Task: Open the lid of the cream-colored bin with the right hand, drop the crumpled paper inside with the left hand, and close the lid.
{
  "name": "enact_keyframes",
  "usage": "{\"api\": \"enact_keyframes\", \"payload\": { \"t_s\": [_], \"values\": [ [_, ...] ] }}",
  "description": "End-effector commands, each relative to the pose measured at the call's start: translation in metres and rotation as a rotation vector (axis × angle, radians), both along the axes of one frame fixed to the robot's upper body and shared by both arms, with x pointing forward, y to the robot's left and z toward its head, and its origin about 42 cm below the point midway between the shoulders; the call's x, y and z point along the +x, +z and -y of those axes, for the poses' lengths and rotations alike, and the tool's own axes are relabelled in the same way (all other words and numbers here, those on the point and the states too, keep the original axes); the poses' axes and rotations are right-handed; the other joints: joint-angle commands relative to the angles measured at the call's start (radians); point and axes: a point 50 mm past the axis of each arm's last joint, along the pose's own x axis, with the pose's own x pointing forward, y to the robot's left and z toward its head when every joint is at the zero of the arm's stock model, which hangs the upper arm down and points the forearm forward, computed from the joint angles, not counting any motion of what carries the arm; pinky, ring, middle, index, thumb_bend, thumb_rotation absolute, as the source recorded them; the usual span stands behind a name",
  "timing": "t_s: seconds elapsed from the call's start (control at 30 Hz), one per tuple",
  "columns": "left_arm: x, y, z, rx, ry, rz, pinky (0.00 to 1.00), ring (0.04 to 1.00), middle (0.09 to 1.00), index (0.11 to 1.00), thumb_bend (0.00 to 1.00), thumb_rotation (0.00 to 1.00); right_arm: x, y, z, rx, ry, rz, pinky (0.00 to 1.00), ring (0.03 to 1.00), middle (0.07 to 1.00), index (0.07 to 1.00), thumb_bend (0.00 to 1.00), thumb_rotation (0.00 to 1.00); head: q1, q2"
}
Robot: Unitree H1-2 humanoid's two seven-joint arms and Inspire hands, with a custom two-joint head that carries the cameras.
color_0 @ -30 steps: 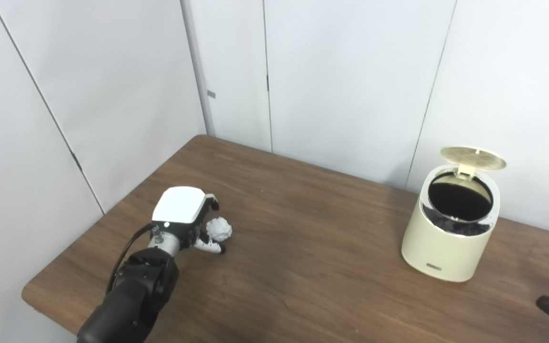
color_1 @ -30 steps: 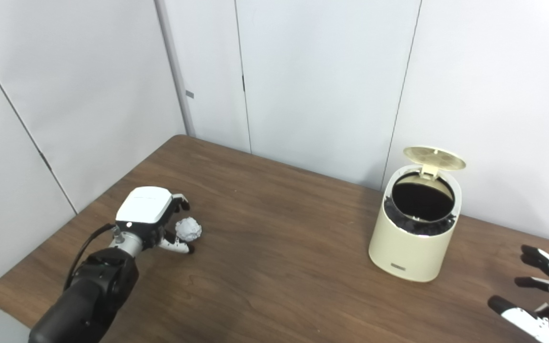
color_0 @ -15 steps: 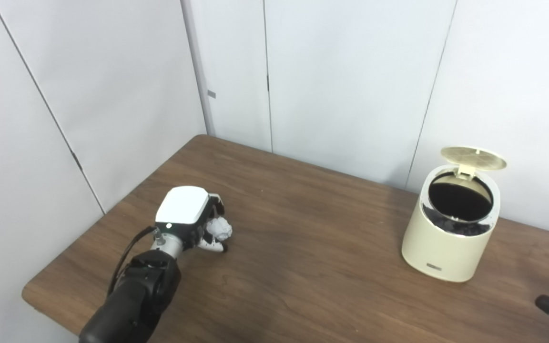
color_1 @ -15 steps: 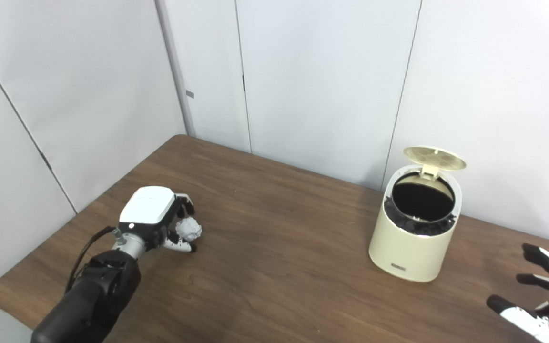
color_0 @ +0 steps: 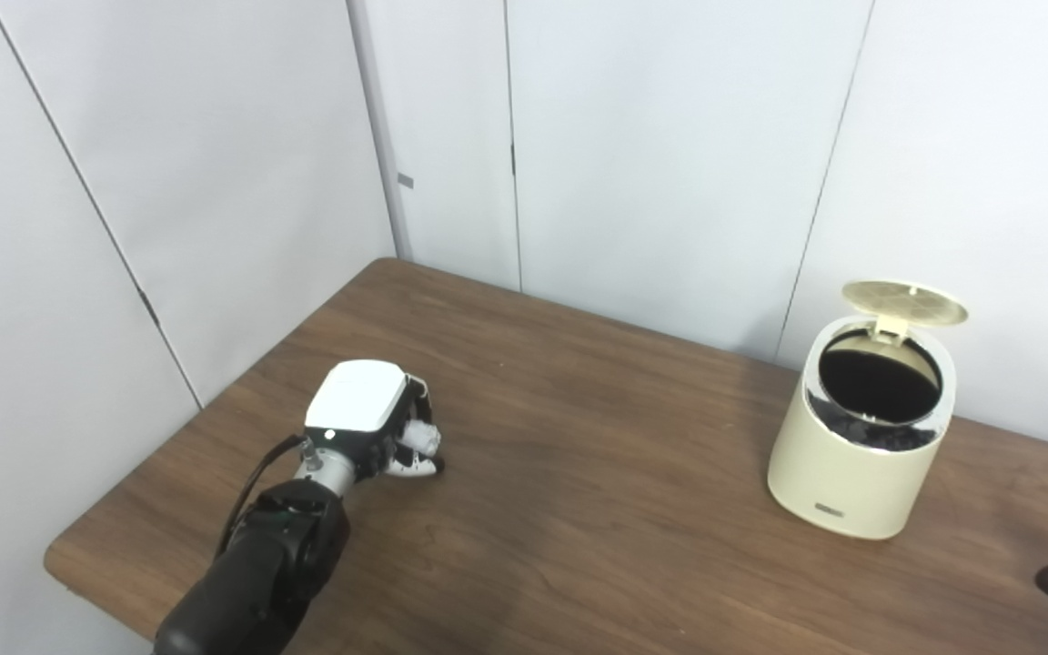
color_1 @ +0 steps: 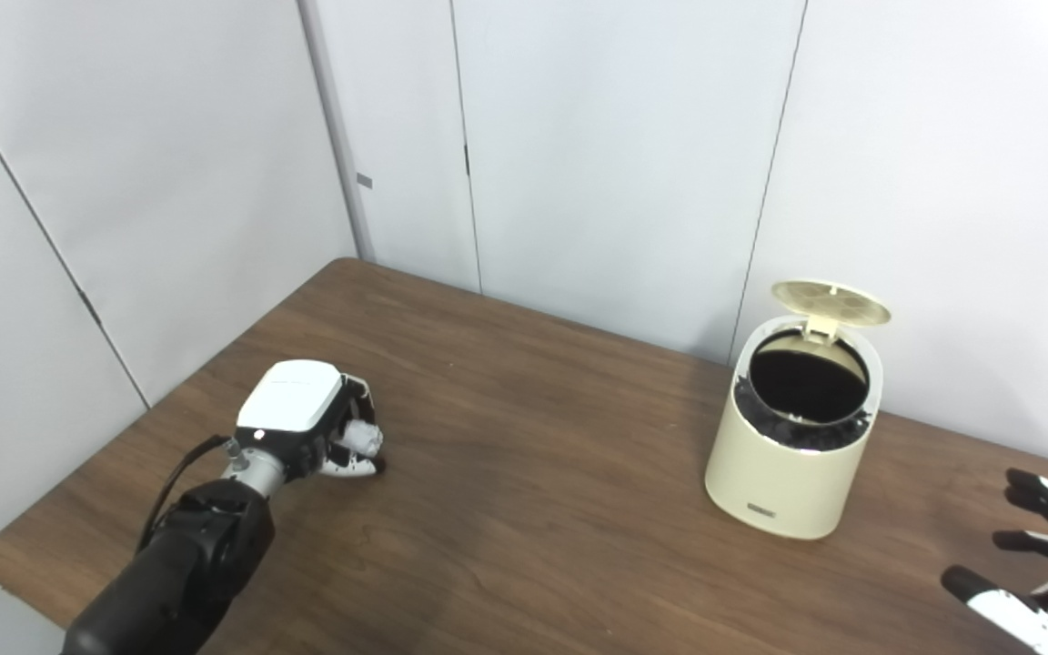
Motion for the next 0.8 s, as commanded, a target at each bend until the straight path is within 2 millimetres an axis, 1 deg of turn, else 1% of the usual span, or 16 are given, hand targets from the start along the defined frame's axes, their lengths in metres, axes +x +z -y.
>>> {"api": "enact_keyframes", "payload": {
  "t_s": [0.0, 0.07, 0.13, 0.33, 0.43, 0.53, 0.57, 0.7, 0.77],
  "values": [
    [-0.001, -0.008, -0.004, 0.026, 0.004, -0.057, 0.5, 0.513, 0.463, 0.51, 0.52, 0.0, 0.001, 0.022, 0.003, -0.009, 0.014, 0.089, 0.31, 0.696, 0.833, 0.836, 0.98, 0.58, -0.004, 0.006],
    [-0.001, -0.009, -0.004, 0.03, 0.005, -0.06, 0.51, 0.524, 0.471, 0.505, 0.52, 0.0, 0.001, 0.023, 0.003, -0.011, 0.014, 0.093, 0.31, 0.69, 0.831, 0.833, 0.98, 0.58, -0.004, 0.006],
    [-0.001, -0.009, -0.004, 0.032, 0.005, -0.065, 0.5, 0.524, 0.478, 0.5, 0.52, 0.0, 0.0, 0.023, 0.003, -0.01, 0.012, 0.092, 0.31, 0.687, 0.834, 0.832, 0.99, 0.6, -0.004, 0.008],
    [-0.001, -0.01, -0.003, 0.046, -0.005, -0.057, 0.49, 0.509, 0.455, 0.512, 0.52, 0.0, 0.0, 0.023, 0.002, -0.012, 0.011, 0.09, 0.32, 0.68, 0.826, 0.822, 0.99, 0.6, -0.006, 0.008],
    [-0.001, -0.005, 0.001, 0.054, -0.018, -0.044, 0.46, 0.488, 0.449, 0.516, 0.52, 0.0, 0.0, 0.023, 0.002, -0.016, 0.011, 0.087, 0.32, 0.687, 0.831, 0.825, 0.99, 0.61, -0.006, 0.008],
    [0.0, 0.005, 0.006, 0.071, -0.044, -0.006, 0.45, 0.477, 0.433, 0.517, 0.52, 0.0, 0.001, 0.022, 0.001, -0.018, 0.009, 0.083, 0.31, 0.688, 0.829, 0.826, 0.98, 0.61, -0.013, 0.005],
    [0.001, 0.01, 0.008, 0.081, -0.064, 0.025, 0.41, 0.44, 0.448, 0.506, 0.52, 0.0, 0.001, 0.022, 0.0, -0.018, 0.009, 0.085, 0.31, 0.688, 0.828, 0.825, 0.98, 0.61, -0.016, 0.005],
    [0.004, 0.028, 0.017, 0.107, -0.114, 0.105, 0.32, 0.342, 0.47, 0.486, 0.53, 0.0, 0.003, 0.022, -0.001, -0.011, 0.011, 0.093, 0.32, 0.703, 0.834, 0.83, 0.97, 0.59, -0.02, 0.004],
    [0.007, 0.043, 0.025, 0.119, -0.139, 0.148, 0.3, 0.331, 0.471, 0.485, 0.53, 0.0, 0.004, 0.022, -0.002, -0.008, 0.012, 0.096, 0.32, 0.71, 0.836, 0.831, 0.96, 0.58, -0.029, 0.005]
  ]
}}
